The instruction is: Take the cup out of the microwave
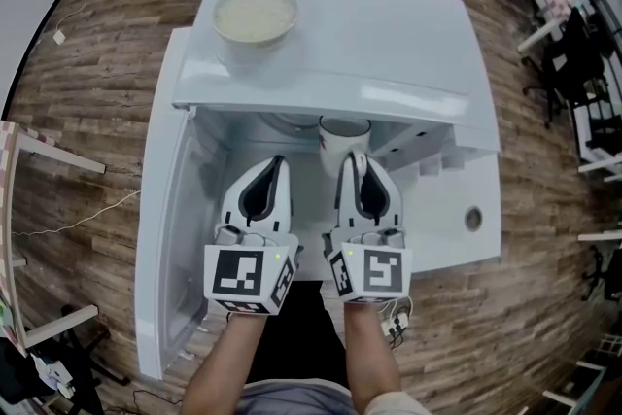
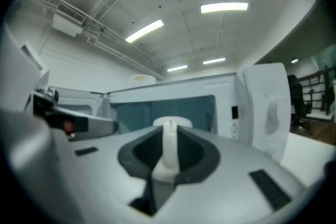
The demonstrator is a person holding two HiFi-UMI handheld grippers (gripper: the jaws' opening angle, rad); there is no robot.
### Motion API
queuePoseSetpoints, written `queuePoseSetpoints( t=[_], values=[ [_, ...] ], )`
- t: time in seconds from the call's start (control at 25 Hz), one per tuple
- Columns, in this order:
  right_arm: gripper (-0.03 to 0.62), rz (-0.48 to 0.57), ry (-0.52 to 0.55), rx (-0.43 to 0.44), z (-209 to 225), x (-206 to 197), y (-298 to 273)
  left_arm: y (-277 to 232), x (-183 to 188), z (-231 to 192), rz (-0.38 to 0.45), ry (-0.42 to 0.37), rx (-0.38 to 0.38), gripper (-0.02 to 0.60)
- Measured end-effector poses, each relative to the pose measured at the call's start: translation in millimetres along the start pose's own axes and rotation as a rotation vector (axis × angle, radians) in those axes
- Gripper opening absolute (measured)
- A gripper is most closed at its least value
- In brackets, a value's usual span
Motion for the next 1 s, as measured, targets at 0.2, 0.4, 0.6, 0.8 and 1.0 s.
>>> queuePoseSetpoints(
  t=[0.2,0.4,0.6,0.8,1.0],
  values=[
    [0.066,-0.003,-0.003,0.009,-3.3,-0.2,15.4,7.6,-0.6,0.1,-0.004,0.007,0.002,0.009],
    [0.067,-0.019,-0.005,0.031,-8.5,-0.6,24.3,14.5,-3.6,0.1,-0.012,0.011,-0.001,0.009],
    [0.067,-0.022,0.001,0.040,-12.7,1.1,38.0,25.2,-8.6,0.6,-0.025,0.009,-0.003,0.009],
    [0.066,-0.024,0.000,0.054,-17.9,7.9,49.3,37.6,-6.3,-4.8,-0.027,-0.012,0.006,0.009],
    [0.067,-0.015,0.006,0.054,-18.6,19.9,62.3,44.1,0.5,3.7,-0.021,-0.054,-0.006,0.009]
  ],
)
Point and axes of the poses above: the fingertips, and each gripper's own axes: y backward along the fingers, z to its right, x out of its top, the point moved 4 cm from there along y, backward along the fingers, and after that the axes turned 11 degrees about -z, right-handed, at the moved point
